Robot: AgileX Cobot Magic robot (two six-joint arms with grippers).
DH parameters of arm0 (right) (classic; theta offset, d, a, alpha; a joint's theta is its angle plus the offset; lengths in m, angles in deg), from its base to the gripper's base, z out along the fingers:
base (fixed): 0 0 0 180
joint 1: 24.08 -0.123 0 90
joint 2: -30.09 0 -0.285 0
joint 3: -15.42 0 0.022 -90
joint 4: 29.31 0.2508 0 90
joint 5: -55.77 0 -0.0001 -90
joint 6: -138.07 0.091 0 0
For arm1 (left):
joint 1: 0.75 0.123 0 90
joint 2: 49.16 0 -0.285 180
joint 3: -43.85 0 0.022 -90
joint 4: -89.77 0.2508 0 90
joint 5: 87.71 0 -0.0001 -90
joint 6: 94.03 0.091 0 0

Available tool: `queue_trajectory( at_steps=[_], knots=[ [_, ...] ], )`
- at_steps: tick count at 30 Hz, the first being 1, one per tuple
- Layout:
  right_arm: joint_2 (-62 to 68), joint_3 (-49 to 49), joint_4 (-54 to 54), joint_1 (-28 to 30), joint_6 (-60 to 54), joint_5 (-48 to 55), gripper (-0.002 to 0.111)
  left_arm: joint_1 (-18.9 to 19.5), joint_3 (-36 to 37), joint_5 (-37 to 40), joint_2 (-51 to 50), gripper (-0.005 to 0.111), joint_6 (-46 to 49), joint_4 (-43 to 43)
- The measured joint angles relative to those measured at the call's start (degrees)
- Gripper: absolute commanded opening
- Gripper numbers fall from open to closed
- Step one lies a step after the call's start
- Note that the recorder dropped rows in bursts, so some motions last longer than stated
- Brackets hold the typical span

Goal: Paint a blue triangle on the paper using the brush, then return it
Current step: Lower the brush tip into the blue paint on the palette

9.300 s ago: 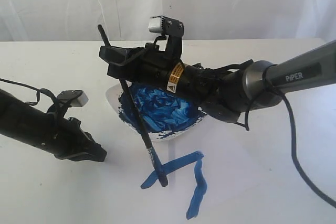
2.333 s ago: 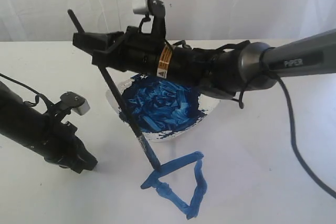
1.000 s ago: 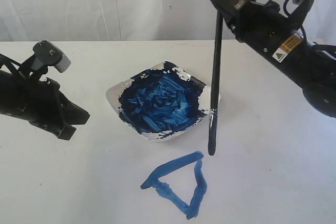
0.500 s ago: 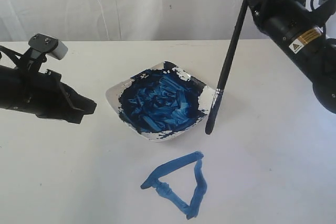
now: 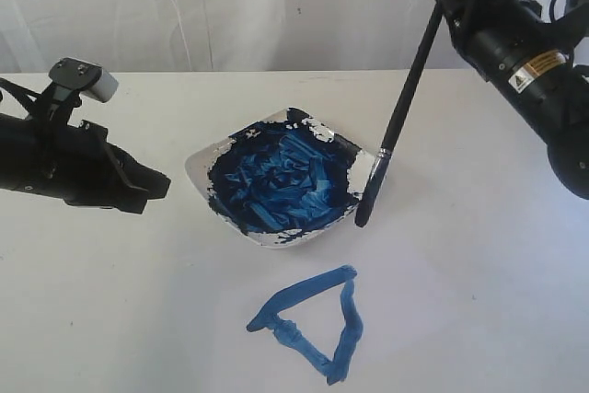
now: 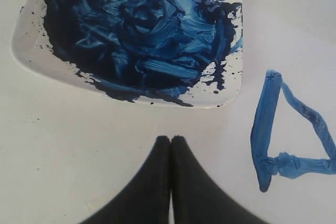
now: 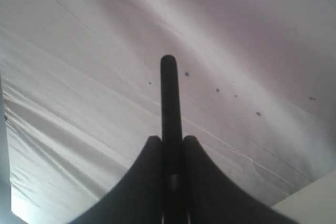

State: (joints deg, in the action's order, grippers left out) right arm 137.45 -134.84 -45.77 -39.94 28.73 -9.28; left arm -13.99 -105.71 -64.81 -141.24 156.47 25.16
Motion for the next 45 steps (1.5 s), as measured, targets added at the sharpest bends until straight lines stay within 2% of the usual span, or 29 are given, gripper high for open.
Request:
queue_trajectory(
  at_steps=[7,12,32,45],
  knots=[
    [3.9,-2.2,6.8,0.0,0.0,4.0,0.000,0.0,0.0,0.1,0.0,0.000,0.0,-0.6],
    [12.5,-7.8,1.1,0.0,0.5,-2.8,0.000,0.0,0.0,2.4,0.0,0.000,0.0,-0.9],
    [33.2,-31.8,-1.3,2.2,15.8,-3.9,0.000,0.0,0.0,2.8,0.0,0.000,0.1,-1.0],
    [38.8,-41.9,-1.6,2.0,18.1,6.0,0.000,0.0,0.0,2.8,0.0,0.000,0.2,-1.0]
  ],
)
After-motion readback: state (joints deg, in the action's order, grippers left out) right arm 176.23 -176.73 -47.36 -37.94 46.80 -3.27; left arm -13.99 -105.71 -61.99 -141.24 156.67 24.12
